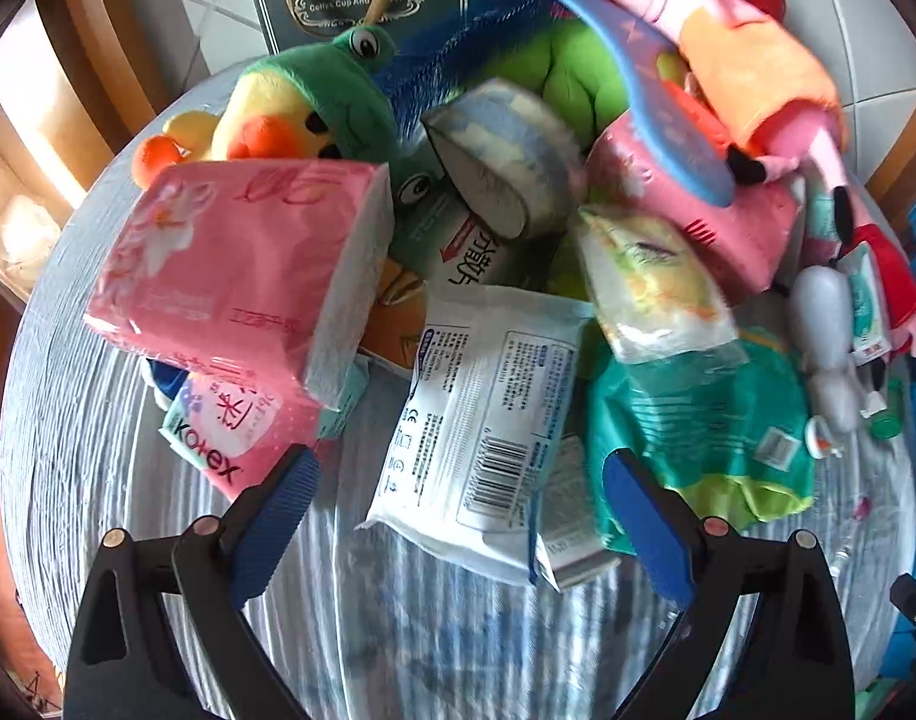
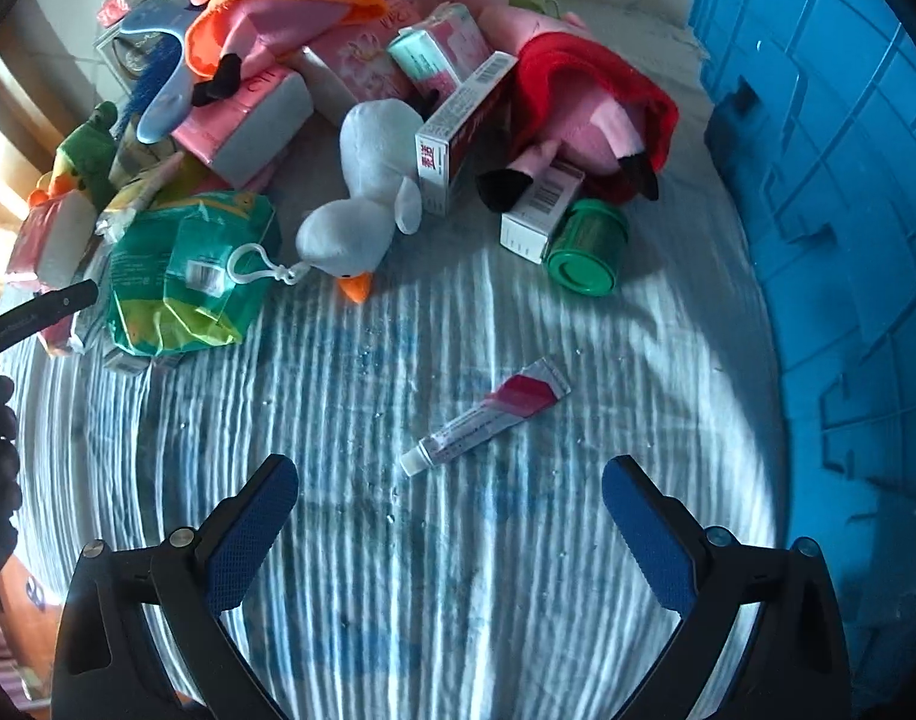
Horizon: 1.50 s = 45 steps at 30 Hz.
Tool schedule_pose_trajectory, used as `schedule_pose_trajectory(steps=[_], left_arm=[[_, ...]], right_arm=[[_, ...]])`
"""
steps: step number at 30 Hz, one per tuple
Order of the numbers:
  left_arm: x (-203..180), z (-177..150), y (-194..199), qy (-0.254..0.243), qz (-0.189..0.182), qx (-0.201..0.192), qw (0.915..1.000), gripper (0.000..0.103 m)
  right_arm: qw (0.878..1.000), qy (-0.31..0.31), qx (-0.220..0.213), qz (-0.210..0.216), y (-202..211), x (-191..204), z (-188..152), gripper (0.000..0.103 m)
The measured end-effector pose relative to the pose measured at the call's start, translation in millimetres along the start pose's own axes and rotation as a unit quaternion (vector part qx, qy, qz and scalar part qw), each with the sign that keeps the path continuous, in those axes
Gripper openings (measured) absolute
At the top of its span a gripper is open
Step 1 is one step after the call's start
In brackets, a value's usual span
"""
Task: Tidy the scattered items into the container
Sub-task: 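Grasp the white wet-wipes pack with the left tool while the right tool grasps the red-white toothpaste tube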
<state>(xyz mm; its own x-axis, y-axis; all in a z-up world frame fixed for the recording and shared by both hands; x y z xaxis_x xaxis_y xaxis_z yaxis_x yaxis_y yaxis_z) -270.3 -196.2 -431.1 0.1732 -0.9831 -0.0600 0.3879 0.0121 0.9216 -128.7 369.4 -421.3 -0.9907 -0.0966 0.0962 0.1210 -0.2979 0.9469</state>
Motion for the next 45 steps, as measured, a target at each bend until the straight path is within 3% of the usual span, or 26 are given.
schedule_pose_trajectory(steps=[11, 15, 20, 22, 23, 24, 28, 30, 32, 36, 45], left_arm=[[-7, 14, -27, -0.002, 0.006, -0.016, 0.9999, 0.095], [-12, 11, -40, -0.02, 0.011, 0.005, 0.9997, 0.058], [-11, 6, -34, -0.029, 0.003, -0.003, 0.9996, 0.048], [-8, 3, -30, -0.028, -0.001, -0.005, 0.9996, 0.047], [-6, 2, -29, -0.028, -0.001, -0.005, 0.9996, 0.046], [-4, 0, -28, -0.028, -0.002, -0.005, 0.9996, 0.046], [2, -3, -24, -0.024, -0.003, -0.003, 0.9997, 0.046], [4, -4, -22, -0.021, -0.004, -0.003, 0.9998, 0.046], [5, -8, -20, -0.021, -0.003, -0.002, 0.9998, 0.046], [8, -12, -15, -0.017, -0.004, 0.001, 0.9998, 0.046], [21, -12, 3, 0.003, -0.003, 0.002, 1.0, 0.046]], right_arm=[[0.999, -0.029, 0.03, -0.001, -28, -5, -14, 0.103], [0.997, -0.063, 0.035, -0.007, -43, -13, -12, 0.103], [0.993, -0.103, 0.038, -0.037, -58, -24, -5, 0.103], [0.992, -0.105, 0.042, -0.047, -63, -23, -2, 0.093], [0.993, -0.101, 0.046, -0.049, -65, -21, 0, 0.073], [0.993, -0.099, 0.051, -0.049, -68, -18, 0, 0.062], [0.994, -0.087, 0.042, -0.048, -64, -11, 1, 0.048], [0.995, -0.076, 0.041, -0.043, -62, -7, 0, 0.03], [0.996, -0.074, 0.041, -0.032, -60, -5, -3, 0.019], [0.995, -0.085, 0.043, -0.004, -56, -6, -12, 0.017], [0.995, -0.091, 0.047, 0.003, -42, -7, -26, 0.017]])
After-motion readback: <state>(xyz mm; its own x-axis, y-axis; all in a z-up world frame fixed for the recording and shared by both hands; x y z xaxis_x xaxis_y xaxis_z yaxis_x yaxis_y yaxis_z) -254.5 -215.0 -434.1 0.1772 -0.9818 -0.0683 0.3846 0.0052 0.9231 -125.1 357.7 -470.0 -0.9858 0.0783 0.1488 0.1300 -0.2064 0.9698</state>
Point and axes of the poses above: each gripper's, at about its wrist camera, not at the fingertips, and y roughly against the way its jaws point, x to its left, z to its top, the point moved 7 cm from there along -y, roughly the way its jaws point, and after that the axes turned 10 degrees about y, right-handed, at the moved point
